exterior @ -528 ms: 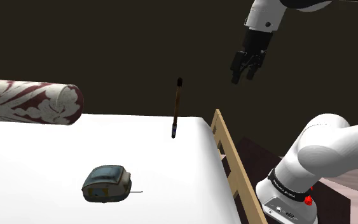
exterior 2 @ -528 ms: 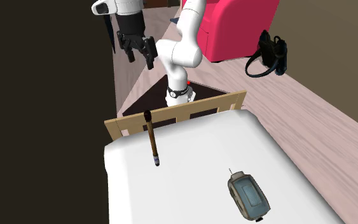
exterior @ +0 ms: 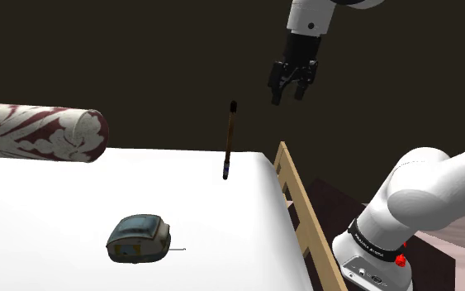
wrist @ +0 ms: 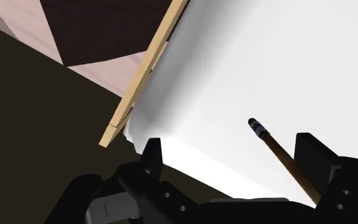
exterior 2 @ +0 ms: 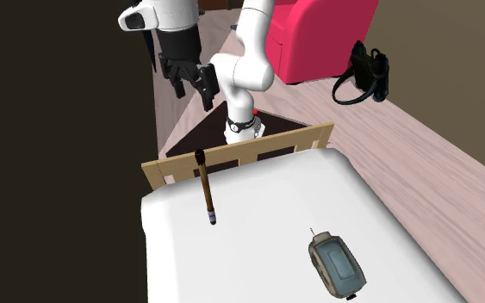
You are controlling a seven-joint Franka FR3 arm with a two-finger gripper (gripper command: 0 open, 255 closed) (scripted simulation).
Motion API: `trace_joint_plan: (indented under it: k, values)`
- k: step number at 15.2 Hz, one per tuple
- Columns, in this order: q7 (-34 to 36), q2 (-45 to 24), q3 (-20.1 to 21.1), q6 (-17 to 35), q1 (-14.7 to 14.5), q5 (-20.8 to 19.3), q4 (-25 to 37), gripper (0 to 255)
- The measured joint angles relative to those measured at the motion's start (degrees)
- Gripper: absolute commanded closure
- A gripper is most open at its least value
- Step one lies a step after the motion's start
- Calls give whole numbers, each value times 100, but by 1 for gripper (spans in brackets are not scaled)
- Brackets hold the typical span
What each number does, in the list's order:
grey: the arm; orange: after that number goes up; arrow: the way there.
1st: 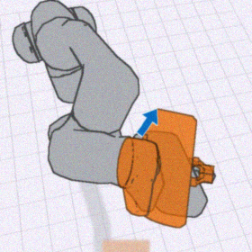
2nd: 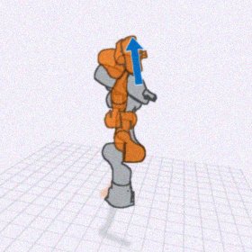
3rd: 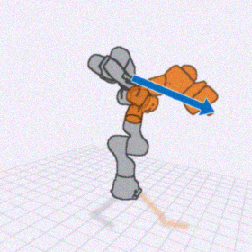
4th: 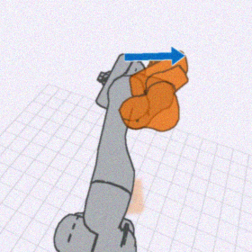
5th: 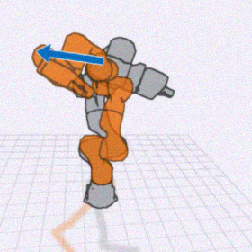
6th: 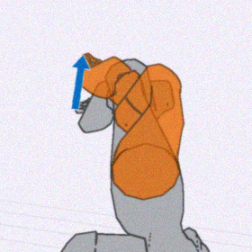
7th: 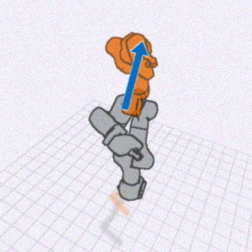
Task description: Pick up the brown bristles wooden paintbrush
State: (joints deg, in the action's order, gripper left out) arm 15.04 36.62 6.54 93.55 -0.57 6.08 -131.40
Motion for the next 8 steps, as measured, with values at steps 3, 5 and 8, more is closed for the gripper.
trace_joint_plan:
  k: [3, 5, 8]
  values:
    - [315, -618, 245, 229, -14, 59, 397, 0]
    - [576, -1045, 431, 274, -31, 76, 789, 0]
    - [960, -1692, 686, 368, -52, 41, 1351, 0]
